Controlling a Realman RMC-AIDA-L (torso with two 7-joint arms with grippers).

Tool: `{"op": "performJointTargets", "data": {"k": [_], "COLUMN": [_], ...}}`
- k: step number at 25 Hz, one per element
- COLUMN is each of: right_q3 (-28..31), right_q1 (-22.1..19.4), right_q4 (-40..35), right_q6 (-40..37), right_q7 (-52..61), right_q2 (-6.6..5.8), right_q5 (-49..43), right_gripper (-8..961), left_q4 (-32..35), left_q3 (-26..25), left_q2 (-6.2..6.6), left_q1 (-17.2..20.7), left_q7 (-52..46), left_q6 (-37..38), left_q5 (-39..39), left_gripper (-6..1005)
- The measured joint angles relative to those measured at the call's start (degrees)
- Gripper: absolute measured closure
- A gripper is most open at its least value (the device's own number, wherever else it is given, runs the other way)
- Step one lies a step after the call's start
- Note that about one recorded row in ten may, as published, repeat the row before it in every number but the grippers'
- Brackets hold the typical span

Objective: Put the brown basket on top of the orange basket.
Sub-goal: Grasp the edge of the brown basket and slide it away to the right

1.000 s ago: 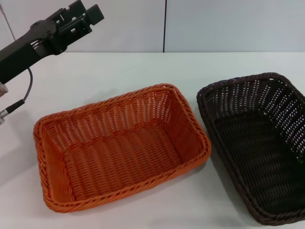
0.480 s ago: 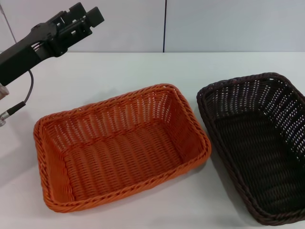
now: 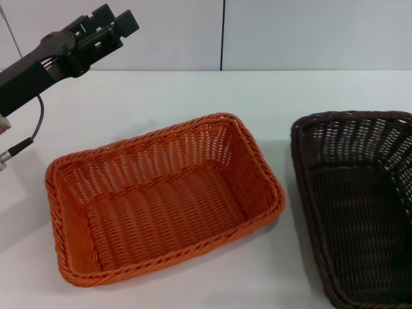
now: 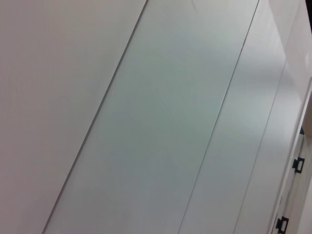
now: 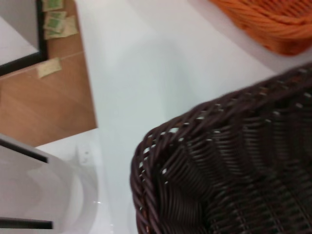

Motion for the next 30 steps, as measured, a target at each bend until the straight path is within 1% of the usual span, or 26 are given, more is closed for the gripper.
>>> {"op": "performJointTargets", "data": {"k": [3, 8, 16, 21, 24, 27, 28, 30], "right_q3": [-0.6, -1.79, -5.96, -6.83, -6.54, -4.43, -3.38, -1.02], "right_q1": [0.0, 0.0, 0.15, 0.62, 0.73, 0.77, 0.81, 1.16], "right_q4": [0.03, 0.02, 0.94, 2.17, 2.08, 1.02, 0.61, -0.16], "right_q6": [-1.16, -3.38, -3.83, -4.21, -4.35, -3.66, -3.24, -2.11], "right_q7": [-0.02, 0.07, 0.95, 1.2, 1.21, 0.99, 0.73, 0.37], "right_q2": [0.51, 0.61, 1.03, 1.0, 0.96, 0.8, 0.69, 0.09], "right_q5": [1.0, 4.58, 6.18, 7.69, 8.06, 8.11, 8.12, 8.12], "right_gripper": [384, 385, 387, 389, 389, 390, 391, 391], "left_q4": [-0.37, -0.72, -0.73, -0.81, -0.88, -1.33, -1.39, -1.77], "left_q3": [-0.18, -0.24, -0.37, -0.37, -0.38, -0.37, -0.37, -0.37], "left_q2": [0.02, 0.08, 0.09, 0.09, 0.09, 0.09, 0.09, 0.08], "left_q1": [-0.1, -0.43, -0.49, -0.56, -0.57, -0.76, -0.81, -1.04], "left_q7": [0.12, 0.32, 0.36, 0.36, 0.36, 0.49, 0.55, 0.86], "left_q6": [0.0, -0.12, -0.15, -0.34, -0.58, -0.65, -0.65, -0.67], "left_q5": [0.03, 0.04, 0.03, 0.03, 0.03, 0.02, 0.02, 0.02], "left_gripper": [170, 169, 170, 170, 169, 169, 169, 169]}}
